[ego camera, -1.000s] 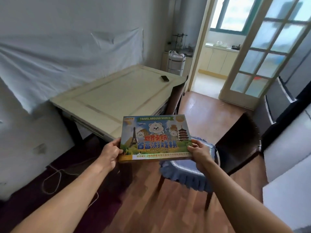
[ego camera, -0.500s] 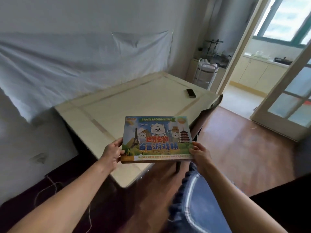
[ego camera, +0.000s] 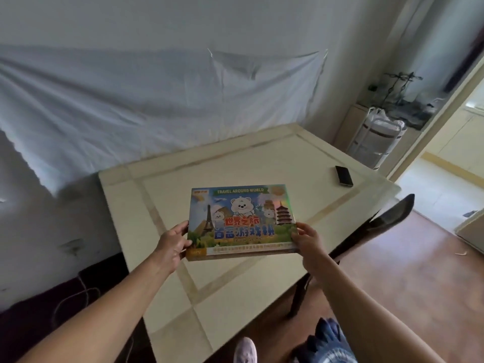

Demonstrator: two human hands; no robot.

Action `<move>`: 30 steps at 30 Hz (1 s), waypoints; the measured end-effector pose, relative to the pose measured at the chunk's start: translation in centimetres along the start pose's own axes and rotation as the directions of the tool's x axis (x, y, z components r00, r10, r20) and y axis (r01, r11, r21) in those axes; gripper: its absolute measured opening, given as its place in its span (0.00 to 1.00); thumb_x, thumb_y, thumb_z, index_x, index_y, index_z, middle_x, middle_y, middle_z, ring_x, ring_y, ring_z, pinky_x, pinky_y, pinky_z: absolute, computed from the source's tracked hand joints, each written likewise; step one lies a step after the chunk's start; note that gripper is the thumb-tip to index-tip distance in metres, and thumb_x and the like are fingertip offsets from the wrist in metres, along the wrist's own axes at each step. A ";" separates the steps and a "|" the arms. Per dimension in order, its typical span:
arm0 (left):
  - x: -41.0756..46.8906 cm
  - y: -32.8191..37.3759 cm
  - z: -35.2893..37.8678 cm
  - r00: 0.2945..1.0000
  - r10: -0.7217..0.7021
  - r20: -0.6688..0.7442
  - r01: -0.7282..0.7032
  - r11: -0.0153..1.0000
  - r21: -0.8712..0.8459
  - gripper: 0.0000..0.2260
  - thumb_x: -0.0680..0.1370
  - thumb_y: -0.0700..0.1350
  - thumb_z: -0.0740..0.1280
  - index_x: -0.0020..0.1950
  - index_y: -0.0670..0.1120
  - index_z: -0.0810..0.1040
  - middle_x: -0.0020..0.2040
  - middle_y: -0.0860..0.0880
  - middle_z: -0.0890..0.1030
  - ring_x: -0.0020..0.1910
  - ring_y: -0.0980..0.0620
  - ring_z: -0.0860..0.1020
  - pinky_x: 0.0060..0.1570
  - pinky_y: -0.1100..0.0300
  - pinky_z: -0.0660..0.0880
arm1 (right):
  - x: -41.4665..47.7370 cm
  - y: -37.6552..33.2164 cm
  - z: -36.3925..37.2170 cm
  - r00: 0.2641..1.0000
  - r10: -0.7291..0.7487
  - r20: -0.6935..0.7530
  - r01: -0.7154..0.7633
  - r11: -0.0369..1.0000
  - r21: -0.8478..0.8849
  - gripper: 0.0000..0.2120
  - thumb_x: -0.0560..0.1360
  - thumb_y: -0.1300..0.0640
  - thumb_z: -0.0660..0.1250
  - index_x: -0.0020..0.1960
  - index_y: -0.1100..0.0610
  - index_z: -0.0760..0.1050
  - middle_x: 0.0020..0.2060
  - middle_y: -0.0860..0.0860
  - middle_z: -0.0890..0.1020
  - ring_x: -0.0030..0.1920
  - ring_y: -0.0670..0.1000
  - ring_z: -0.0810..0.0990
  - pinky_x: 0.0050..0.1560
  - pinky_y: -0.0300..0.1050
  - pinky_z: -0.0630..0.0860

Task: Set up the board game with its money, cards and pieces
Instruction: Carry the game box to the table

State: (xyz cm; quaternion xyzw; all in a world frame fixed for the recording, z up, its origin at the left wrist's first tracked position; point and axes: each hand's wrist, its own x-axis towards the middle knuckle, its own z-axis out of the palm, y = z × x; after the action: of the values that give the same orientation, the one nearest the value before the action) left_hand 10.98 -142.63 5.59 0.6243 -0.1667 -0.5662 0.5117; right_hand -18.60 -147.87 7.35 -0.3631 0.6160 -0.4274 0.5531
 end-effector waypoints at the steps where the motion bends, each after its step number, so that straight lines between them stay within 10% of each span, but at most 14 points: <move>1: 1.5 0.2 0.3 1.000 0.003 -0.028 -0.004 1.000 -0.019 0.31 0.75 0.23 0.52 0.73 0.46 0.68 0.71 0.49 0.71 0.59 0.44 0.75 0.39 0.56 0.74 | 2.3 -0.4 0.7 1.000 -0.004 0.020 0.005 1.000 -0.015 0.09 0.79 0.67 0.60 0.57 0.61 0.72 0.43 0.55 0.81 0.38 0.53 0.81 0.30 0.41 0.78; 18: 18.4 -8.2 6.3 0.868 -0.030 -0.496 -0.072 0.980 -0.187 0.22 0.79 0.31 0.58 0.72 0.46 0.69 0.68 0.46 0.74 0.58 0.46 0.78 0.55 0.52 0.76 | 29.5 4.0 7.5 0.935 0.060 0.349 0.020 0.975 -0.220 0.12 0.77 0.71 0.58 0.53 0.59 0.76 0.40 0.55 0.82 0.37 0.52 0.80 0.36 0.41 0.78; 23: 20.4 -9.9 6.7 0.783 0.152 -0.604 -0.248 0.966 -0.078 0.20 0.77 0.31 0.64 0.69 0.40 0.72 0.59 0.46 0.78 0.52 0.50 0.77 0.46 0.69 0.75 | 32.2 8.1 8.0 0.925 -0.007 0.380 0.073 0.985 -0.158 0.11 0.78 0.70 0.59 0.53 0.60 0.77 0.41 0.55 0.82 0.38 0.52 0.80 0.36 0.40 0.77; 30: 22.3 -12.8 6.0 0.667 0.375 -0.644 -0.377 0.915 0.142 0.18 0.78 0.33 0.65 0.68 0.38 0.73 0.63 0.43 0.77 0.57 0.53 0.75 0.60 0.61 0.69 | 33.6 10.7 8.2 0.885 -0.177 0.431 0.238 0.967 -0.090 0.12 0.76 0.72 0.59 0.53 0.60 0.77 0.39 0.51 0.80 0.31 0.40 0.79 0.32 0.31 0.75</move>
State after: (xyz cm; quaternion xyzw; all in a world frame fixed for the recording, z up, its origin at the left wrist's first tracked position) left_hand 7.69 -157.49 -15.99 0.7342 -0.0994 -0.1918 0.6437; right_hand -14.41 -175.85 -15.25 -0.5484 0.4686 -0.3517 0.5967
